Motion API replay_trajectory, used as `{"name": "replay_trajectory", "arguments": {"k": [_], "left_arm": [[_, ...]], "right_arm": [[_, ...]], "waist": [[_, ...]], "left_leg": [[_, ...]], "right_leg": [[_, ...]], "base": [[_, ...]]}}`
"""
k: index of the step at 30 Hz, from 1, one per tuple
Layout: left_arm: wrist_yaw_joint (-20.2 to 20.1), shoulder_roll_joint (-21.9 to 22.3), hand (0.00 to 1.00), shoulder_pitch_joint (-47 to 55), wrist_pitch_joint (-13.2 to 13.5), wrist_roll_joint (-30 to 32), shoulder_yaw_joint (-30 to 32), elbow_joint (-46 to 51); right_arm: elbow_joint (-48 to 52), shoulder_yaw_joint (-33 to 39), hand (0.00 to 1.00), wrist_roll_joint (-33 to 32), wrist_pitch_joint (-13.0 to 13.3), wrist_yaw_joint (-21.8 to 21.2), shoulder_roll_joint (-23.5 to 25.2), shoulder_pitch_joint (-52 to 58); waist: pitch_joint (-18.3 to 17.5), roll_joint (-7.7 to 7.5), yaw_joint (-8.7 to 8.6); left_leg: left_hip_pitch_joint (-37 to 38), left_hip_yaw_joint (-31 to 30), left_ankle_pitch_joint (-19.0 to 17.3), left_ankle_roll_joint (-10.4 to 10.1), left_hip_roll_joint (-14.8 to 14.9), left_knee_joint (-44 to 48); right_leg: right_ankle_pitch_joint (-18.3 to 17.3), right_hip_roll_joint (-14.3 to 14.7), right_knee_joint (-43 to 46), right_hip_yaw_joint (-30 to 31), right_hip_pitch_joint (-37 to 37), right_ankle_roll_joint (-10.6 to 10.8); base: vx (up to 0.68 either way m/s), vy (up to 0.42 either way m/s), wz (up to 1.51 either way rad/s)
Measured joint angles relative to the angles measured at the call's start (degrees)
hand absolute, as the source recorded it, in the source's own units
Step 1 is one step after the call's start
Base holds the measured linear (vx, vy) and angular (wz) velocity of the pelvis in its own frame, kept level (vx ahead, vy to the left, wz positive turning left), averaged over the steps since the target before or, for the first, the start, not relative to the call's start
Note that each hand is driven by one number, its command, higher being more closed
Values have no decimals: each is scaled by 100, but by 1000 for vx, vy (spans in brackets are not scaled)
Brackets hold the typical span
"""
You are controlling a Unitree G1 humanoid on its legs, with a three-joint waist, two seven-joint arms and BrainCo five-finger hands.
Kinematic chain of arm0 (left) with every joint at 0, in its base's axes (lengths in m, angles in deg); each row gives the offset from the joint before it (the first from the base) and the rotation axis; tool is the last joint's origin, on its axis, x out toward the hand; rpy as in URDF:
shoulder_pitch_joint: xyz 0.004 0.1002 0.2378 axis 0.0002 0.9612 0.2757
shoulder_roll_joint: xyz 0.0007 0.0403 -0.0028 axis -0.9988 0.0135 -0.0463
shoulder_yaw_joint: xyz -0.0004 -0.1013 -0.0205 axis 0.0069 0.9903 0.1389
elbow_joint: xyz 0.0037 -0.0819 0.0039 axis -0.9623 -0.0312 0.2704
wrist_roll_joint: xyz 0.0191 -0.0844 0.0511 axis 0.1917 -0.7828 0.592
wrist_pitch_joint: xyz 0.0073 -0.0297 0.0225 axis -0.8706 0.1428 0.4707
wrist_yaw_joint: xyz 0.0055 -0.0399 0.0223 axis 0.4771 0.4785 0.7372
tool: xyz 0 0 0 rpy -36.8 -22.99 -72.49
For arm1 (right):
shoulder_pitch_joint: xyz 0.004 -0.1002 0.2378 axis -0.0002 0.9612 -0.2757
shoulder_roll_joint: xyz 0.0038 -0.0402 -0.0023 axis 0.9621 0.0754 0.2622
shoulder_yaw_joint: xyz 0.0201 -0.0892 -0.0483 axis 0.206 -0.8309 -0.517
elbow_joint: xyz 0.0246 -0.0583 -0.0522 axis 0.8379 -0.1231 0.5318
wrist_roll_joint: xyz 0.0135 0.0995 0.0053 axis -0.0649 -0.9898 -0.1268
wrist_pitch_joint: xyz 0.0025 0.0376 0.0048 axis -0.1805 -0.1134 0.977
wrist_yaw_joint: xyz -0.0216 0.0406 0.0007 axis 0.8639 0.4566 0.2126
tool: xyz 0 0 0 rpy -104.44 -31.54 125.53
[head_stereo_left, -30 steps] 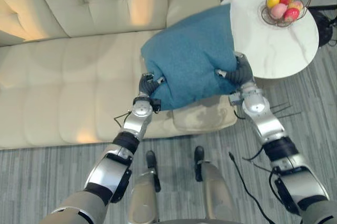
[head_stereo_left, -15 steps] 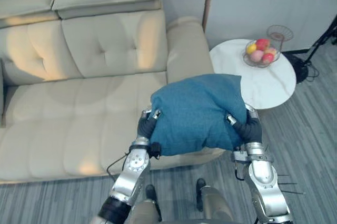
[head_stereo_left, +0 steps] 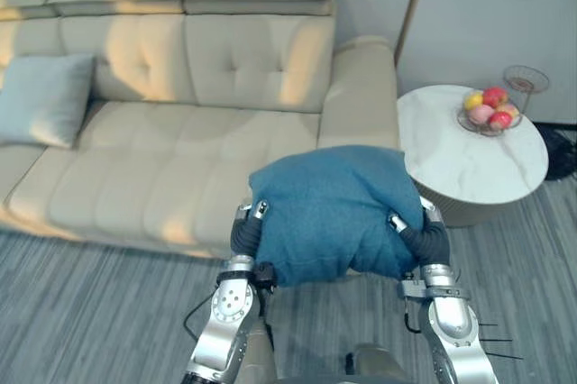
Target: Pick up cushions and gather them together orderly.
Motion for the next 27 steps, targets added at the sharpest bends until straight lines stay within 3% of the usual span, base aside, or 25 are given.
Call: {"name": "replay_trajectory", "arguments": {"k": [3,5,9,12,15,17,18,19,20,22,24,27], "left_arm": [[-38,-6,100,-82,2,-4,-60,-1],[-53,-25,100,-132,3,-4,-113,-7],[-74,-142,100,-127,1,-4,-119,-71],[-159,-260,100,-127,1,0,-117,-92],[-169,-345,100,-127,-36,-1,-114,-112],[-224,-369,100,-102,-57,0,-113,-127],[-236,-366,100,-93,-63,1,-113,-127],[-242,-364,100,-92,-100,3,-112,-128],[-252,-379,100,-86,-121,5,-104,-135],[-259,-422,100,-85,-120,4,-99,-136],[-261,-468,100,-112,-107,3,-100,-136],[-275,-464,100,-173,-108,2,-105,-199]], "right_arm": [[3,114,100,13,1,8,98,12],[-18,218,100,26,-1,7,188,-11],[-169,220,100,19,0,-13,336,-11],[-445,217,100,7,-2,-21,391,-88],[-632,213,100,1,-10,-43,397,-239],[-691,213,100,2,-25,-87,405,-202],[-681,216,100,4,-24,-95,406,-180],[-689,226,100,4,-30,-108,417,-163],[-697,230,100,4,-39,-123,437,-113],[-695,228,100,4,-39,-139,496,-102],[-689,249,100,1,-37,-158,542,-115],[-683,321,100,-4,-38,-227,541,-118]], "waist": [[0,-1,-189],[35,-67,-231],[35,-114,-132],[29,-119,-118],[42,-157,-137],[77,-250,-221],[75,-260,-274],[88,-283,-303],[102,-300,-335],[108,-337,-327],[96,-361,-333],[99,-436,-386]], "left_leg": [[516,621,-638,-236,10,-82],[689,771,-667,-397,-121,-601],[526,724,-560,-268,-230,-577],[278,667,-649,-137,-272,-380],[84,603,-822,31,-460,-79],[164,530,-1210,167,-704,204],[189,498,-1311,206,-775,281],[295,422,-1466,349,-918,379],[475,347,-1612,408,-993,428],[691,293,-1767,485,-1021,450],[792,205,-1920,495,-1029,443],[1029,173,-2040,357,-1112,416]], "right_leg": [[265,-134,-326,-473,-17,30],[296,-265,-418,-620,-53,55],[433,-267,-584,-523,-106,227],[594,-285,-784,-493,-157,341],[532,-465,-707,-497,-242,460],[296,-775,-129,-458,-202,601],[287,-845,166,-376,-257,547],[383,-948,1010,-8,-560,404],[420,-935,1608,314,-764,307],[226,-788,1775,414,-948,487],[194,-470,1341,319,-1399,504],[453,-314,403,-72,-1622,457]], "base": [[-190,-55,105],[-240,40,81],[-141,109,24],[-51,165,5],[31,185,13],[117,212,30],[139,164,41],[159,145,46],[217,163,44],[267,86,23],[347,23,15],[347,-35,22]]}}
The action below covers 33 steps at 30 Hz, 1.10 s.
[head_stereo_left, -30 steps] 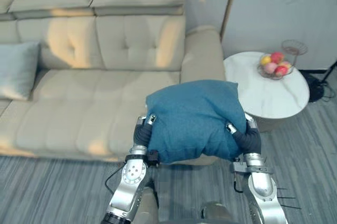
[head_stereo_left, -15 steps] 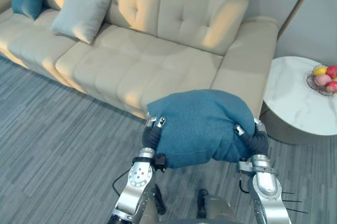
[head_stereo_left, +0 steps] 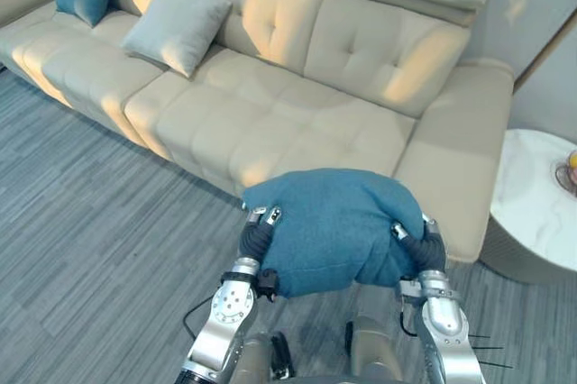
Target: Pick up cushions and gather them together orderly.
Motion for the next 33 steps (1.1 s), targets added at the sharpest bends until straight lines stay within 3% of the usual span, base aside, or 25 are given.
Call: {"name": "replay_trajectory", "arguments": {"k": [1,3,4,5,7,8,10,12,13,15,18,21,22,23,25,27,32,33], "left_arm": [[-2,1,100,-43,-1,1,-6,-95],[-10,49,100,-90,-16,3,-47,-227],[-11,73,100,-86,-16,3,-46,-226],[-11,136,100,-113,-14,4,-46,-222],[-12,241,100,-100,-13,2,-52,-218],[-38,253,100,-72,-13,-2,-66,-217],[-132,286,100,-2,-7,-13,-78,-212],[-135,419,100,22,13,-64,-94,-149],[-135,478,100,17,36,-99,-82,-102],[-159,528,100,29,41,-100,-77,-86],[-208,649,100,293,41,-94,9,-2],[-197,697,100,518,75,-84,53,61],[-177,705,100,571,80,-81,49,82],[-144,644,100,604,86,-78,99,82],[-112,578,100,619,97,-55,214,83],[-80,383,100,581,99,-40,254,2],[33,204,100,505,98,91,317,-149],[47,205,100,424,98,193,319,-263]], "right_arm": [[-4,50,100,0,-6,-35,1,5],[10,106,100,-1,-15,-38,-12,51],[10,110,100,-2,-21,-43,-12,53],[133,133,100,-3,-65,-42,-6,135],[409,146,100,-4,-114,-40,-79,295],[654,142,100,-4,-146,-39,-134,417],[1052,129,100,-3,-167,-22,-253,604],[1314,162,100,-4,-143,19,-280,648],[1400,163,100,-5,-116,59,-282,635],[1421,162,100,-6,-112,110,-291,640],[1415,75,100,1,-120,111,-359,615],[1316,-36,100,8,-122,110,-465,551],[1258,-54,100,14,-121,109,-527,511],[1054,-134,100,21,-124,102,-514,372],[751,-240,100,37,-124,98,-344,282],[206,-273,100,130,-121,90,-208,-97],[-625,-340,100,218,-120,5,-230,-594],[-780,-339,100,246,-119,3,-262,-634]], "waist": [[-15,-41,-7],[-54,-16,-153],[-63,24,-147],[-98,67,-169],[-101,183,-178],[-99,235,-155],[-105,244,-26],[-155,311,-1],[-155,299,20],[-156,299,104],[-157,286,263],[-196,345,385],[-307,512,427],[-381,496,436],[-498,227,291],[-575,-6,188],[-572,8,131],[-564,73,113]], "left_leg": [[162,-3,-43,-46,-79,-60],[743,-142,-159,-287,-199,-423],[795,-155,-155,-348,-166,-429],[837,-164,-54,-536,-35,-279],[619,-174,138,-800,397,736],[325,-184,606,-771,722,1829],[-29,-190,1524,-638,1108,2977],[-334,-82,1352,-509,1304,3344],[-464,43,1175,-387,1366,3180],[-507,106,904,-354,1405,2565],[-513,-243,797,-433,1165,860],[-445,-907,1020,-785,876,-521],[-402,-1097,1190,-912,904,-977],[-362,-1089,1478,-1133,880,-843],[-338,-635,1339,-956,751,-746],[-315,-286,1304,-887,604,-812],[-32,4,1349,-781,485,-1330],[-17,-9,1355,-775,482,-1429]], "right_leg": [[224,14,-398,-153,-22,-70],[1226,66,-678,-263,206,-617],[1158,87,-625,-307,224,-616],[945,108,-501,-437,324,-708],[727,351,-518,-586,683,-820],[591,569,-603,-595,995,-909],[432,777,-847,-348,1488,-981],[359,871,-1053,-53,1722,-1001],[325,870,-1120,214,1799,-972],[280,867,-1210,623,2010,-930],[10,868,-1223,1421,2258,-803],[-368,915,-815,2226,2165,-510],[-503,1090,-657,2561,2069,-329],[-605,1129,-549,2830,2011,-189],[-531,856,-814,3130,2004,11],[-171,530,-1455,3350,1985,291],[370,285,-2188,3297,2099,331],[449,262,-2327,3172,2111,331]], "base": [[437,-67,23],[530,-102,38],[499,-114,27],[382,-101,9],[469,-162,-2],[462,-162,-30],[455,-97,-74],[363,-18,-89],[237,41,-95],[306,94,-99],[272,232,-126],[241,361,-152],[238,459,-158],[308,499,-156],[248,354,-95],[168,308,-89],[69,118,-55],[24,1,-7]]}}
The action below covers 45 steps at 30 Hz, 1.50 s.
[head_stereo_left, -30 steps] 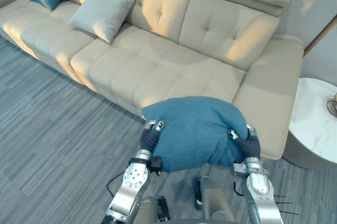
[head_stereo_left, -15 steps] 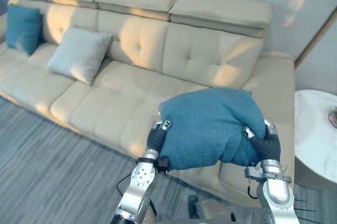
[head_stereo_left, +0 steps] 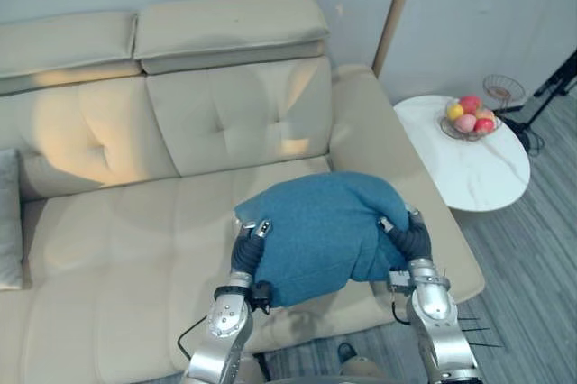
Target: Pick up cushions and gather them together orderly.
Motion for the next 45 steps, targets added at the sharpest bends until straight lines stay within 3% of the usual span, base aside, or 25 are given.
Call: {"name": "replay_trajectory", "arguments": {"k": [3,6,12,16,18,21,24,28,29,32,37,42,45], "left_arm": [[99,7,100,-183,0,144,-4,-175],[307,29,100,-615,0,238,-13,-280],[1017,23,100,-1808,0,499,35,-320],[1602,-99,100,-3300,-18,791,251,-344],[1982,-398,100,-4549,-19,1015,346,-575],[2289,-791,100,-6041,8,1253,515,-954],[2513,-1155,100,-7449,19,1371,642,-1724],[2519,-1373,100,-8635,21,1507,802,-2563],[2519,-1445,0,-8890,19,1505,805,-2860],[2598,-1578,0,-9319,20,1482,887,-3481],[2439,-1621,0,-9420,12,1131,1042,-4406],[1947,-1507,0,-8897,5,1030,1086,-4827],[1804,-1286,0,-8311,-16,938,1214,-4835]], "right_arm": [[-142,-13,100,188,3,81,-29,-127],[-315,-38,100,427,56,333,-177,-575],[-337,-63,100,936,51,1196,-188,-1678],[-337,50,100,1088,3,1985,-108,-2922],[-338,268,100,1109,-65,2381,-144,-3926],[-498,499,100,1134,-52,2732,-337,-5268],[-1277,650,100,1147,-29,2936,-546,-6747],[-2127,846,100,1078,78,3051,-630,-7881],[-2536,853,0,1014,108,3070,-665,-8199],[-3512,849,0,646,126,3063,-815,-8749],[-4534,855,0,-130,114,2539,-1020,-8853],[-4631,773,0,-570,-228,2002,-1031,-8116],[-4608,675,0,-636,-291,1855,-926,-7582]], "waist": [[16,83,-18],[92,212,-50],[500,339,33],[746,367,68],[906,373,194],[1170,423,210],[1402,462,238],[1649,471,283],[1689,475,324],[1824,494,346],[2045,482,361],[2191,479,357],[2191,479,343]], "left_leg": [[-18,-90,184,-5,-18,-287],[-234,-236,612,-55,-67,-772],[-715,-291,1031,-5,-114,-1164],[-1205,-343,1323,4,-160,-1344],[-1384,-386,1560,13,-168,-1495],[-1566,-543,1886,76,-178,-1737],[-1679,-677,2260,121,-195,-2088],[-1940,-870,2333,130,-192,-2089],[-2028,-912,2356,133,-190,-2092],[-2276,-1164,2441,54,-185,-2094],[-2536,-1397,2497,-4,-174,-2093],[-2730,-1380,2498,-10,-166,-2097],[-2729,-1286,2496,-13,-154,-2097]], "right_leg": [[94,6,-79,-236,-100,-48],[311,28,-82,-496,-479,-58],[463,61,38,-812,-1188,-15],[607,47,169,-951,-1768,0],[735,49,190,-971,-2016,47],[890,53,93,-1127,-2178,52],[1068,53,-99,-1232,-2304,85],[1128,42,-235,-1421,-2402,72],[1188,34,-351,-1458,-2417,65],[1276,20,-604,-1697,-2419,36],[1326,31,-798,-2024,-2414,-3],[1326,25,-758,-2012,-2620,-3],[1322,42,-712,-2001,-2650,-6]], "base": [[-21,-33,6],[-96,-48,16],[-189,-37,3],[-206,-9,13],[-186,-9,7],[-107,-11,20],[-65,-8,12],[-28,-14,21],[6,-15,13],[31,-14,28],[41,4,28],[22,34,1],[15,28,-8]]}}
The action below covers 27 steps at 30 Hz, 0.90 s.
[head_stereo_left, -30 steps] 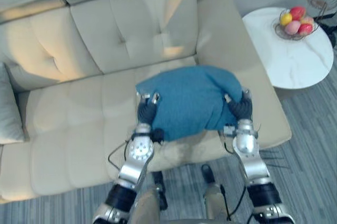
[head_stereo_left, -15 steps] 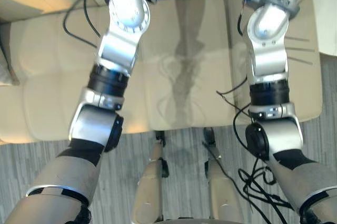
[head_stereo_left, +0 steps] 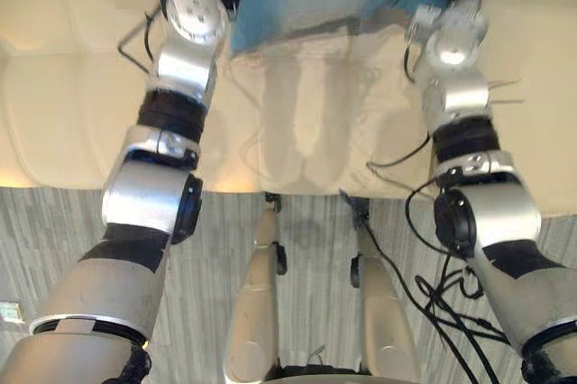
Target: Pick up cushions and gather them together orderly.
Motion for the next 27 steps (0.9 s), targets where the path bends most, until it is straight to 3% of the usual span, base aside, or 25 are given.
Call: {"name": "replay_trajectory", "arguments": {"k": [10,15,19,21,23,27], "left_arm": [[-357,165,0,1308,-72,-3,199,97],[-477,34,0,2196,52,-141,264,1132],[-746,-5,0,3686,283,-481,210,2567],[-1012,-4,0,4623,445,-779,188,3242],[-1417,100,0,5874,561,-1022,51,3554],[-1992,490,0,7471,508,-1016,10,3382]], "right_arm": [[1028,26,0,-66,186,-293,67,1626],[2164,62,0,-46,210,-419,-138,2535],[3536,72,0,497,225,-606,-395,3938],[4120,48,0,711,247,-803,-384,4788],[4312,10,0,876,357,-1146,-351,6034],[3703,39,0,1275,408,-1672,96,7552]], "waist": [[-1,-2,-3],[-4,-8,9],[-22,-38,9],[-123,-109,12],[-503,-215,35],[-1009,-389,3]], "left_leg": [[90,268,-76,-87,208,-6],[261,395,-73,-84,244,-4],[735,393,-58,-57,228,-1],[977,412,-156,-51,228,1],[1252,451,-339,-45,178,2],[1944,513,-600,-69,106,17]], "right_leg": [[-124,167,523,160,-260,-77],[-206,171,716,276,-237,-48],[-483,172,1040,262,95,-79],[-636,178,1188,261,260,-105],[-830,175,1294,266,477,-129],[-1104,132,1318,292,1114,-157]], "base": [[-21,6,-12],[-8,-20,-7],[24,-59,7],[29,-103,4],[71,-106,3],[123,-75,2]]}}
